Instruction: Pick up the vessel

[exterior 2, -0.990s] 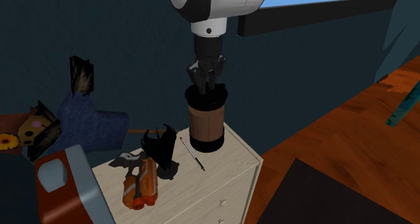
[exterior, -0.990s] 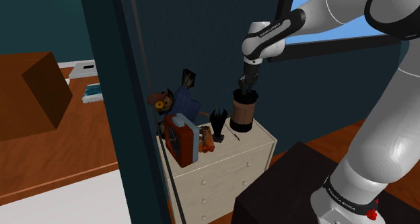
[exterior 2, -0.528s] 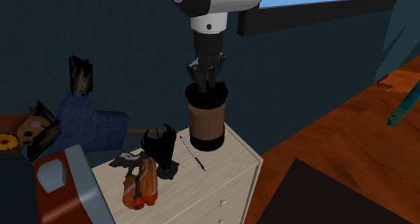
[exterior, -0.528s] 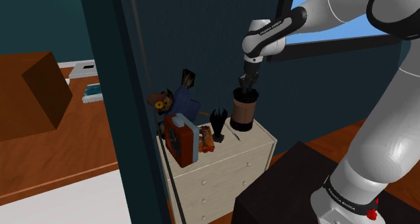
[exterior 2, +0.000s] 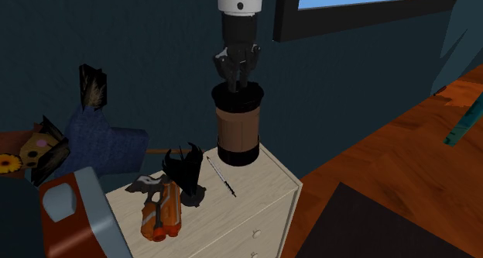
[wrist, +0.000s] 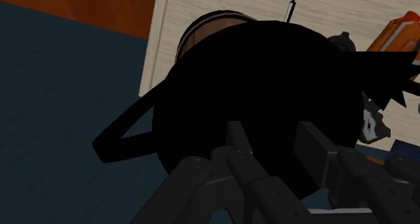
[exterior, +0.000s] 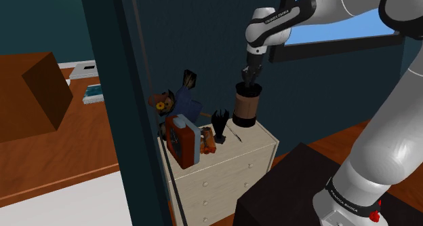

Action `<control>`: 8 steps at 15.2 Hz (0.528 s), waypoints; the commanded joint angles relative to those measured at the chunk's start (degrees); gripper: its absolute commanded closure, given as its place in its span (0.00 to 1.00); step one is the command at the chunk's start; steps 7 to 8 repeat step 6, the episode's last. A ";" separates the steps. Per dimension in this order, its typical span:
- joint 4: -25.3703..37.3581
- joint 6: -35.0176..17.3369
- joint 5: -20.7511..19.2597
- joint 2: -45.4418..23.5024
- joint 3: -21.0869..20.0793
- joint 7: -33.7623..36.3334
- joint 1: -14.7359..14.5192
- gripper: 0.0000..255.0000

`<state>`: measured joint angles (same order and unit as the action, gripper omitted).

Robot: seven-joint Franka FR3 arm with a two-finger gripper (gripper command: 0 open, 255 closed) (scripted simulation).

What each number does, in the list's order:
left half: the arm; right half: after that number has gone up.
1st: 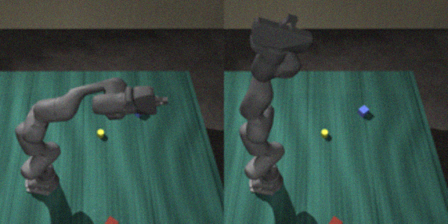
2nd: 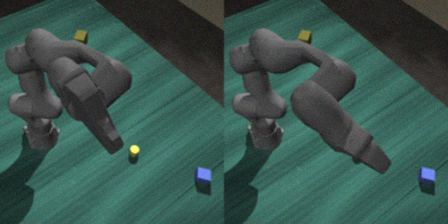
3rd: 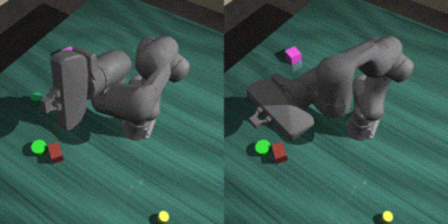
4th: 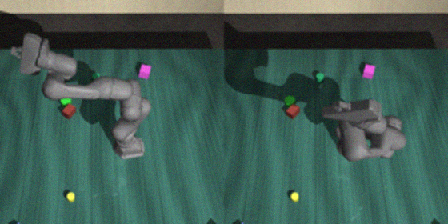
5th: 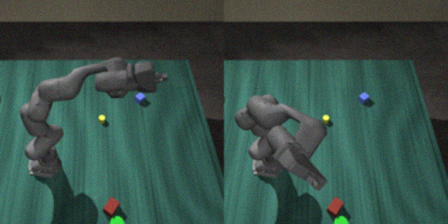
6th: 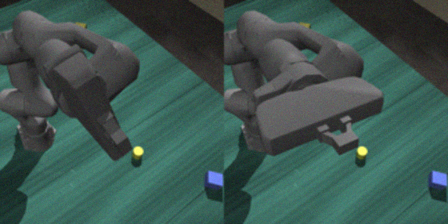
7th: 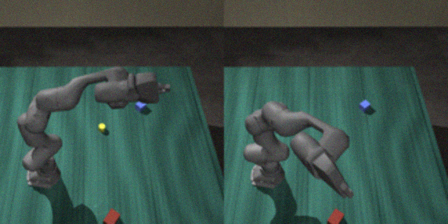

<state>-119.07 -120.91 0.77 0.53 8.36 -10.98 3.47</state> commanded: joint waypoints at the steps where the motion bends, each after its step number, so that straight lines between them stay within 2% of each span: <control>1: 1.11 1.59 -0.12 0.70 0.00 0.07 0.00 1.00; 4: 2.71 3.84 -0.24 1.35 -0.02 0.18 -0.01 1.00; 8: 2.79 3.95 -0.24 1.39 -0.02 0.19 -0.01 1.00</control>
